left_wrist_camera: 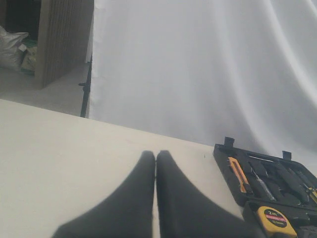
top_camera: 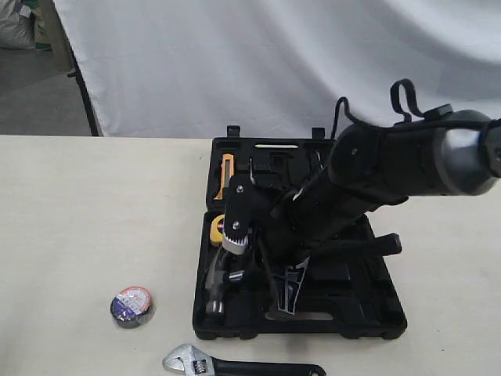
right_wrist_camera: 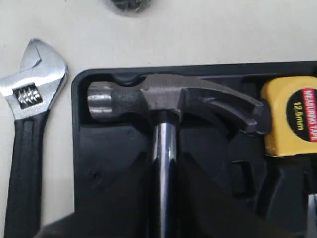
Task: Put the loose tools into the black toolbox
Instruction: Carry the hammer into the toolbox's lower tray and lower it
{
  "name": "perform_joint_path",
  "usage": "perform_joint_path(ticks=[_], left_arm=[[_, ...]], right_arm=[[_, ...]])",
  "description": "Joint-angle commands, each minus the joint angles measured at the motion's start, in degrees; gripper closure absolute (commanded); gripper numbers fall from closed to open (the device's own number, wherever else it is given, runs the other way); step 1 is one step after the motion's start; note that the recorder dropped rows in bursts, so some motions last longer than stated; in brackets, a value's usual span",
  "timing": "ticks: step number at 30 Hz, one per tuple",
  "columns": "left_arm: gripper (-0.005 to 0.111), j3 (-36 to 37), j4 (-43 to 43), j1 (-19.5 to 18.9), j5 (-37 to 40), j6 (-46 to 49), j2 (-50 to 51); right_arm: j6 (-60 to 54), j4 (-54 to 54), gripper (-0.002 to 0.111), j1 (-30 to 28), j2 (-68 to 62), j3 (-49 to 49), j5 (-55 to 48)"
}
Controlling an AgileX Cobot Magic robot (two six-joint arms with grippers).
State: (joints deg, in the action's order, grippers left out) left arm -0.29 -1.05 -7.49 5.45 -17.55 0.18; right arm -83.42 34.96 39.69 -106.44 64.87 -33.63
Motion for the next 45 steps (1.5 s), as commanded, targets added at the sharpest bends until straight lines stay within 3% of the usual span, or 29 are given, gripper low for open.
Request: perform_joint_path(ticks=[1,7,45], left_arm=[[0.106,-0.2,-0.3,-1.5,-0.4,-0.3,-0.2],[0.106,-0.2,-0.3,-1.5,-0.4,-0.3,-0.2],[0.106,-0.2,-0.3,-1.5,-0.4,-0.3,-0.2]], right_arm=[[-8.2,1.0,0.109,-0.2,-1.1,0.1,-2.8],[-8.3,1.0,0.109,-0.2,-3.3,0.1,1.9],[-6.1,3.3,0.109,-0.2,-4.0,0.1,3.7]])
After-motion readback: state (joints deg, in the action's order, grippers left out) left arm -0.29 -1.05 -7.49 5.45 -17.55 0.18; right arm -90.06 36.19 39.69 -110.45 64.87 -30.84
